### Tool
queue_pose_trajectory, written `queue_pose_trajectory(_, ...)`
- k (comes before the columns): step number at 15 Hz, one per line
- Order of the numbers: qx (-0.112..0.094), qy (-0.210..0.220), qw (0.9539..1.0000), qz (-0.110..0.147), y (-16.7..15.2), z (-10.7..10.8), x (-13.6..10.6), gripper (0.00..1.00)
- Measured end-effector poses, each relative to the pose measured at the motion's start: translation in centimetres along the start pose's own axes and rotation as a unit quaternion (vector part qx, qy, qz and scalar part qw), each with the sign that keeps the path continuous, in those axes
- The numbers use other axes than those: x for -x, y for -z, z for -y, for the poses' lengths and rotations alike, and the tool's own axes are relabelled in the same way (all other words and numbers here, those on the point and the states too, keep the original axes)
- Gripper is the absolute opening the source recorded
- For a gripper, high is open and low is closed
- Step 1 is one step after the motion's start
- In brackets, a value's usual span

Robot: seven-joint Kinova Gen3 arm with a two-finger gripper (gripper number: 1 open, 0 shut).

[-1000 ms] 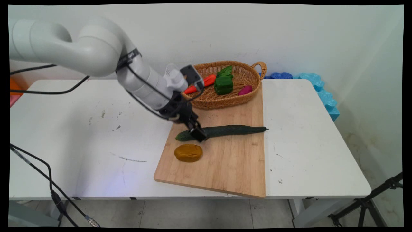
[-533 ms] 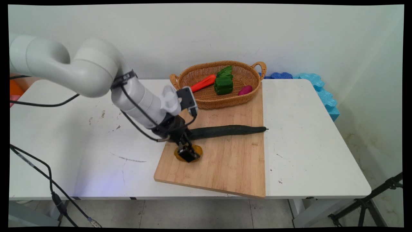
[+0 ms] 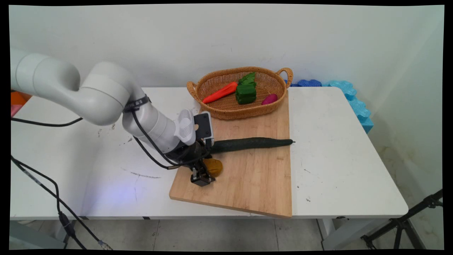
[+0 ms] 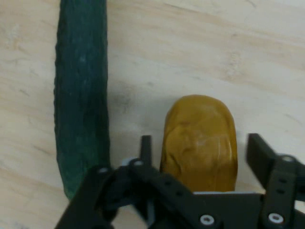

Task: Pick up the potato from the cutting board, then place the picked object in the vegetable basket

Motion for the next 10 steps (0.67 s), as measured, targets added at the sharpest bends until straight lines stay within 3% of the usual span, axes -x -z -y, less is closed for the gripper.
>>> queue_pose_trajectory(10,-0.002,-0.046,0.9989,-0.013,-0.08,-0.97,0.22,0.0)
